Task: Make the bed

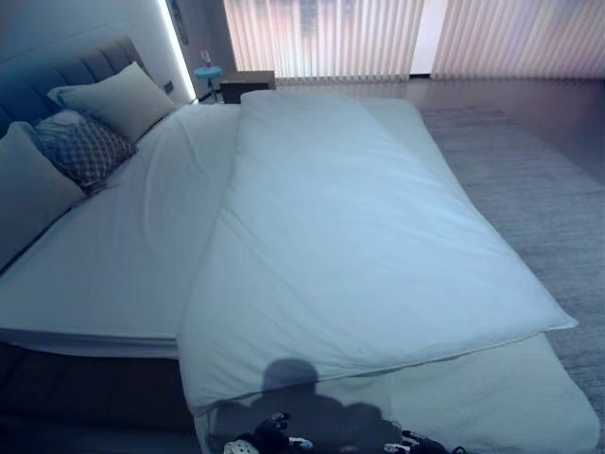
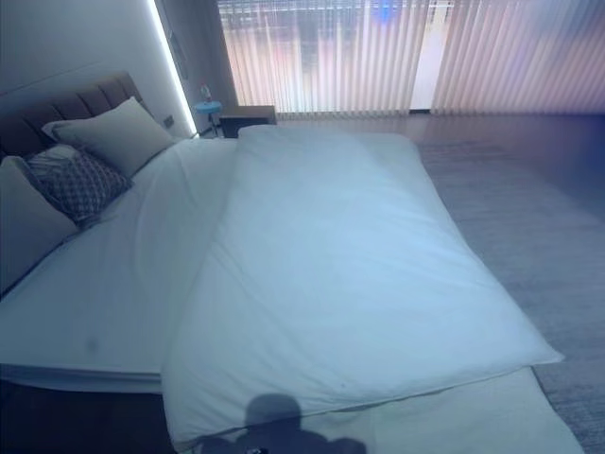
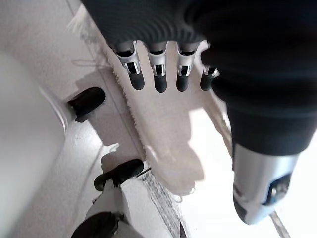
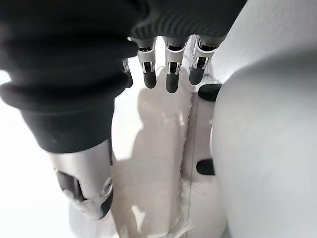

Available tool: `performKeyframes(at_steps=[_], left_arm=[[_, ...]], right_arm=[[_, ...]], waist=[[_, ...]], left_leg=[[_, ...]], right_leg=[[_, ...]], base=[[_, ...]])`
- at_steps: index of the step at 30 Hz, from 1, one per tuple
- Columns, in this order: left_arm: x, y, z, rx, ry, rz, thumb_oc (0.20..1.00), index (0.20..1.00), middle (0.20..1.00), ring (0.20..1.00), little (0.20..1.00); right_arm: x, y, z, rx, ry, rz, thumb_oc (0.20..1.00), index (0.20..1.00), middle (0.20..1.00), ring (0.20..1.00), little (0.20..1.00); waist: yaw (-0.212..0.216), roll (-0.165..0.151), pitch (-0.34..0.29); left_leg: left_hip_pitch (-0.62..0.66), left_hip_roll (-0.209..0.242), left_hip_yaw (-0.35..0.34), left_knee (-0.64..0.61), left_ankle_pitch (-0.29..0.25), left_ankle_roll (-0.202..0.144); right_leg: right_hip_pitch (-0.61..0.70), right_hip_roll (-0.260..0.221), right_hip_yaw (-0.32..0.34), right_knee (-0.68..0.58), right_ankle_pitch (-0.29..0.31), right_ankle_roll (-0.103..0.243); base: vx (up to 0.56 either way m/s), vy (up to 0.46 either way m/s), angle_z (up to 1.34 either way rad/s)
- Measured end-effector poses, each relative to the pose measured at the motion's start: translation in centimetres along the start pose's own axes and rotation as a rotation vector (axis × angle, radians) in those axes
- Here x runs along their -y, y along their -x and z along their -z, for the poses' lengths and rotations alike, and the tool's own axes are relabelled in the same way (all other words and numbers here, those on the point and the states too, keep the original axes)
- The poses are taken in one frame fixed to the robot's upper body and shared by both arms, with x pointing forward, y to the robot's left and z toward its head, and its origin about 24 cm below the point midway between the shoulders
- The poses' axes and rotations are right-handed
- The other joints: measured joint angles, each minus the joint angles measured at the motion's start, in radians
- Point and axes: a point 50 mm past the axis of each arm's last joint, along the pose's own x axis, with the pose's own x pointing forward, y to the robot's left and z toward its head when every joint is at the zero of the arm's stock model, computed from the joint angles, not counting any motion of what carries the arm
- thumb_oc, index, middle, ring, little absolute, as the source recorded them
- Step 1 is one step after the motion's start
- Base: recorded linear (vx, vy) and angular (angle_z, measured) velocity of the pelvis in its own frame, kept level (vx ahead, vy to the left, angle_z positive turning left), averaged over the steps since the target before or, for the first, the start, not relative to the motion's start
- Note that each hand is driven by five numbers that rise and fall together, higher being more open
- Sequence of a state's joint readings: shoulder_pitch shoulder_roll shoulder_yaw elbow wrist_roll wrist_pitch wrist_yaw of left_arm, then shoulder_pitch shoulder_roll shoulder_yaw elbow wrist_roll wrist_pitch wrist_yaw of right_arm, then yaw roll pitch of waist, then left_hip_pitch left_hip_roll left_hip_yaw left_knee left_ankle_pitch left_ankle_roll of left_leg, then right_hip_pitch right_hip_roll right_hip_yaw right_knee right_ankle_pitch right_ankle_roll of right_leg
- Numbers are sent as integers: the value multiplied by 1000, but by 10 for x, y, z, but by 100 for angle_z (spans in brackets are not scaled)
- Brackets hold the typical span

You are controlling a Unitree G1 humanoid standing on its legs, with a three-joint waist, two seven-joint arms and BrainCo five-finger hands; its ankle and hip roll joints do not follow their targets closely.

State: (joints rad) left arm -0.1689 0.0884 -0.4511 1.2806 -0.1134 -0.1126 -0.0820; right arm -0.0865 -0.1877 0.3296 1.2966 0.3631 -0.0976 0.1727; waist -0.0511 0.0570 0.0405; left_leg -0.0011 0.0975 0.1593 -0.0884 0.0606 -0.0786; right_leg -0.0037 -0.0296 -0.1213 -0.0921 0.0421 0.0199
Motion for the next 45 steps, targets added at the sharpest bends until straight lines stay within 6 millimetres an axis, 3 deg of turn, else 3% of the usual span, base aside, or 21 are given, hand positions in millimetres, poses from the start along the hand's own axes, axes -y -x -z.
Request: performKeyframes(at_steps=[12, 15, 17, 18, 19, 20, 22, 25, 34, 39, 45], left_arm=[[1, -1, -5, 18, 80, -16, 1000, 1000, 1000, 1000, 1000], [-5, -2, -13, 51, 139, -49, 1000, 1000, 1000, 1000, 1000], [-8, -3, -28, 103, 190, -63, 1000, 1000, 1000, 1000, 1000], [-22, -4, -54, 170, 215, -99, 1000, 1000, 1000, 1000, 1000], [-26, -4, -62, 191, 226, -108, 1000, 1000, 1000, 1000, 1000], [-35, -3, -86, 252, 266, -129, 1000, 1000, 1000, 1000, 1000], [-45, -1, -114, 323, 307, -149, 1000, 1000, 1000, 1000, 1000], [-53, 5, -152, 426, 449, -145, 1000, 1000, 1000, 1000, 1000], [-67, 12, -179, 500, 712, -164, 1000, 1000, 1000, 1000, 1000], [-72, 18, -193, 550, 851, -155, 1000, 1000, 1000, 1000, 1000], [-82, 31, -224, 647, 934, -135, 1000, 1000, 1000, 1000, 1000]], right_arm=[[0, 0, -2, 14, 1, -2, 1000, 1000, 1000, 1000, 1000], [-4, -1, -7, 35, 20, -18, 1000, 1000, 1000, 1000, 1000], [-6, -2, -13, 59, 21, -30, 1000, 1000, 1000, 1000, 1000], [-12, -3, -26, 104, 26, -50, 1000, 1000, 1000, 1000, 1000], [-13, -4, -33, 123, 31, -55, 1000, 1000, 1000, 1000, 1000], [-15, -5, -47, 168, 26, -62, 1000, 1000, 1000, 1000, 1000], [-17, -6, -63, 212, 16, -66, 1000, 1000, 1000, 1000, 1000], [-15, -6, -84, 263, 12, -56, 1000, 1000, 1000, 1000, 1000], [-16, 3, -130, 429, 13, -77, 1000, 1000, 1000, 1000, 1000], [-18, 10, -147, 506, 23, -99, 1000, 1000, 1000, 1000, 1000], [-25, 16, -165, 584, 35, -121, 1000, 1000, 1000, 1000, 1000]], waist=[[-15, 3, -8], [-18, -21, 8], [-16, -45, 29], [-14, -64, 61], [-15, -74, 82], [-30, -90, 114], [-47, -110, 150], [-57, -115, 213], [-105, -102, 270], [-110, -105, 292], [-114, -108, 294]], left_leg=[[-23, 3, 4, 0, -7, 3], [-39, 5, 11, 0, -4, -2], [-67, 10, 20, 19, 1, -9], [-126, 14, 17, 69, -4, -8], [-135, 17, 14, 71, -4, -8], [-171, 20, 10, 94, -4, -8], [-225, 17, -2, 139, -7, -6], [-299, 12, -1, 206, -20, -4], [-512, 21, 0, 345, -50, -3], [-557, 32, -2, 383, -65, -5], [-642, 40, -3, 449, -86, -6]], right_leg=[[-28, 7, 8, 0, -2, 1], [-52, 17, 16, 2, 3, -2], [-88, 22, 21, 28, 3, -3], [-153, 16, 19, 88, -7, -5], [-166, 17, 19, 96, -9, -7], [-211, 19, 19, 135, -9, -10], [-276, 8, 15, 214, -42, 3], [-382, -10, 15, 344, -90, -11], [-613, -23, 30, 506, -117, -29], [-650, -12, 34, 516, -116, -31], [-720, -11, 37, 545, -109, -39]], base=[[-7, -5, -2], [-176, -67, -12], [-248, -74, -19], [-138, -31, -18], [-208, -49, -16], [-201, -38, -5], [-195, -15, 8], [-137, 31, 3], [-71, 31, -4], [-37, 15, -5], [-7, 18, -5]])
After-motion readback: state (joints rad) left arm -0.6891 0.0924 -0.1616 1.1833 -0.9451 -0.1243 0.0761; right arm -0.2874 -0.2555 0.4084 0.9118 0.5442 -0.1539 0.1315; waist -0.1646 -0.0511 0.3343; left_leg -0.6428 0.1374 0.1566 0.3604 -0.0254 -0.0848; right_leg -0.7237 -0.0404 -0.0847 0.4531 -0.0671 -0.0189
